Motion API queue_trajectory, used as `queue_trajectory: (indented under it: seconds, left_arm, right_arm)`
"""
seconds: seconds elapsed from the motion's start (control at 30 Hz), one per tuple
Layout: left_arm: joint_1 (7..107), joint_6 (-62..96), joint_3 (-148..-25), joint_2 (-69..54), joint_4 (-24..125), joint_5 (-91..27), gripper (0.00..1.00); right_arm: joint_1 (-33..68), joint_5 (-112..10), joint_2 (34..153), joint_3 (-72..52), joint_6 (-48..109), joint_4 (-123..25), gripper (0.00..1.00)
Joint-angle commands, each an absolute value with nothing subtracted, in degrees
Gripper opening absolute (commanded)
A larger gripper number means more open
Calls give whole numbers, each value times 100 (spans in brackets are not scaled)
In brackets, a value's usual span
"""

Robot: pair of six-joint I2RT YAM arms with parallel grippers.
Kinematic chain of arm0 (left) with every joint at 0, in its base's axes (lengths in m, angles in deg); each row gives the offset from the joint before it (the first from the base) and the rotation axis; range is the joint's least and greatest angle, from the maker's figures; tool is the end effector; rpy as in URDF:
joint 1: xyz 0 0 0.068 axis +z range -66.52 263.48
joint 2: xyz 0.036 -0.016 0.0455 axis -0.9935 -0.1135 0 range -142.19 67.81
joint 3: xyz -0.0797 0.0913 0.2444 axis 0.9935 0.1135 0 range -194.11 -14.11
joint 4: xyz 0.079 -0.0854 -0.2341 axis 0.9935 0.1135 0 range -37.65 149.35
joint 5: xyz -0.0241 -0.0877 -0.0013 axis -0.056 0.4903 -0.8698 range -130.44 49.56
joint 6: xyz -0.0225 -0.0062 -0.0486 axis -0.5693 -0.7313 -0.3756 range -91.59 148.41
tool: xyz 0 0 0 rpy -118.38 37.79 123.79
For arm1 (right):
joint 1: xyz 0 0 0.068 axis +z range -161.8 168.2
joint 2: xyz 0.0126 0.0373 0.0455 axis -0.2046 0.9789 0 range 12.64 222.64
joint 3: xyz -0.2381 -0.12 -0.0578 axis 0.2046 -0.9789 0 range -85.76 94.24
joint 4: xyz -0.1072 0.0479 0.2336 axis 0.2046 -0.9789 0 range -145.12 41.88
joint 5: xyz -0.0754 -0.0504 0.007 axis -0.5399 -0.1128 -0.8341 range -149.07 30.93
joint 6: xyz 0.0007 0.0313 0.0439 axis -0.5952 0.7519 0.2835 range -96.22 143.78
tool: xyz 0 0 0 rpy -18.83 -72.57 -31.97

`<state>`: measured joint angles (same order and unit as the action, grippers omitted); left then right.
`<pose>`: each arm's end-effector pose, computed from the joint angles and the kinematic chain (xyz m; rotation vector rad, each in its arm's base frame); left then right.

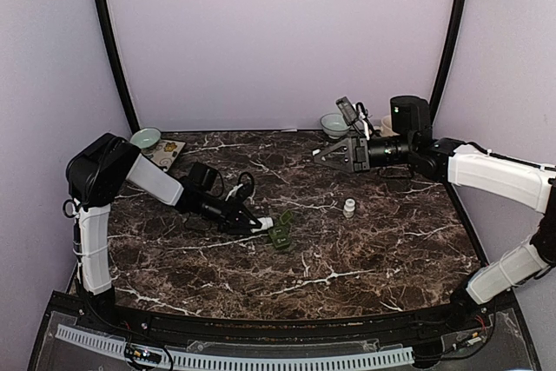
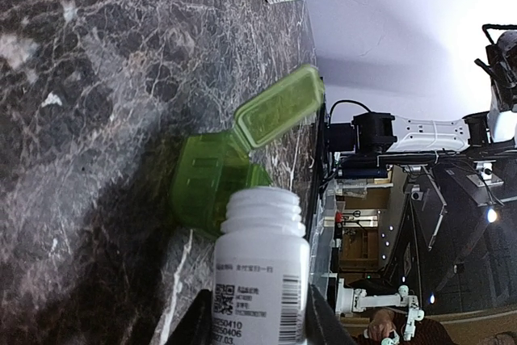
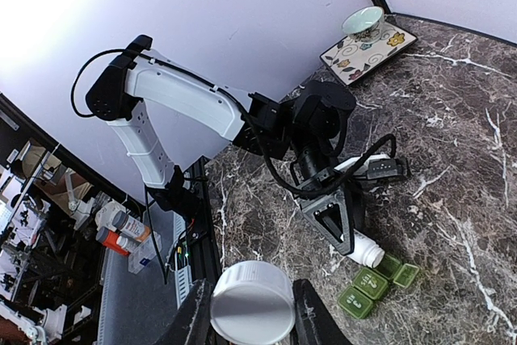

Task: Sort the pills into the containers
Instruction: Pour the pill into the compartment of the pill container.

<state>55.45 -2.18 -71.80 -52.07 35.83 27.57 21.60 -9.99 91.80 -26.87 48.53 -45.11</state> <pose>0.3198 -0.2076 0.0912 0.6015 2.3970 -1.8768 0.2472 0.1953 0.3154 -0.7951 1.8810 1.4653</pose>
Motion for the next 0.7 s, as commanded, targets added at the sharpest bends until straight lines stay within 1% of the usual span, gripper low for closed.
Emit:
queue_trajectory:
  seconds: [0.0,0.67]
  left_arm:
    - [5515,32,-7333,-4869,3875,2723,0]
    - [5509,726,-7778,-4812,5072,2516,0]
  right_arm:
    - [2109,-964,9016,-2748,4902,-4310,23]
    - [2113,-976,8966,-2811,4909,-4282,23]
